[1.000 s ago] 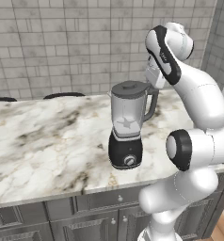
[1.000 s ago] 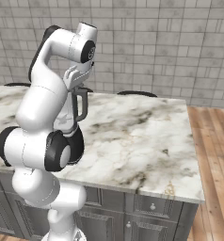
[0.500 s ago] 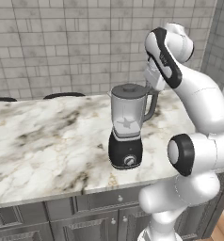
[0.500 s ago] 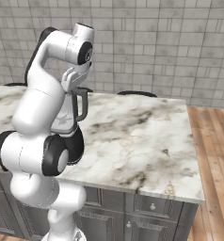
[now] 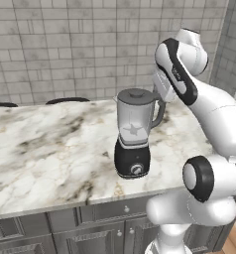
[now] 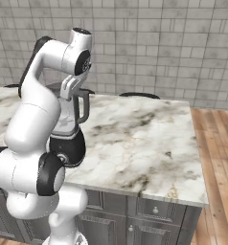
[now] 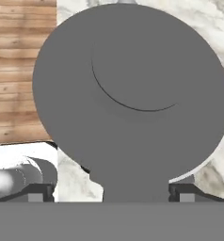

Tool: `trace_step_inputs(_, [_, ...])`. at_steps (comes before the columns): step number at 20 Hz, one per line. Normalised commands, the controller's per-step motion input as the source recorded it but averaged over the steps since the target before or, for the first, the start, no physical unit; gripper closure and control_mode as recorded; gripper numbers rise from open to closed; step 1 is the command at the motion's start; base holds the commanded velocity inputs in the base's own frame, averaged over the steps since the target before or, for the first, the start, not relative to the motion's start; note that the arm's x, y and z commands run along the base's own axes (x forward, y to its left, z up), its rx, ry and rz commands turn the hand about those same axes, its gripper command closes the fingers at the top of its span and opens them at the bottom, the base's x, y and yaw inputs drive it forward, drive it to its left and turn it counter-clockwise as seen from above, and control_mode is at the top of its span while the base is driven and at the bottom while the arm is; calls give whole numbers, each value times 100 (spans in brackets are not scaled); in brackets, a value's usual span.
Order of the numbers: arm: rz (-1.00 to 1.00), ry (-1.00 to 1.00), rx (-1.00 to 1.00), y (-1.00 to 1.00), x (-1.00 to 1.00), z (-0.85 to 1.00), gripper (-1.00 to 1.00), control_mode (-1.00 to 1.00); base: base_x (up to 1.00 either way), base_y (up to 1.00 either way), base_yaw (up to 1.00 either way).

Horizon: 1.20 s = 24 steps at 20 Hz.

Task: Close the lid blender by securely placing the lid on top.

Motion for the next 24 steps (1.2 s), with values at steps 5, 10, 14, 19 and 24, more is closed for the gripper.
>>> trace_step_inputs(5, [0, -17, 0, 0, -27, 40, -100, -100, 0, 0, 0])
trace_step_inputs(10, [0, -23, 0, 0, -60, 45, -100, -100, 0, 0, 0])
trace_step_inputs(14, [0, -20, 3, 1, -89, 0, -100, -100, 0, 0, 0])
trace_step_inputs(19, [0, -14, 2, 0, -78, 0, -100, -100, 0, 0, 0])
trace_step_inputs(24, [0, -1, 0, 0, -7, 0, -100, -100, 0, 0, 0])
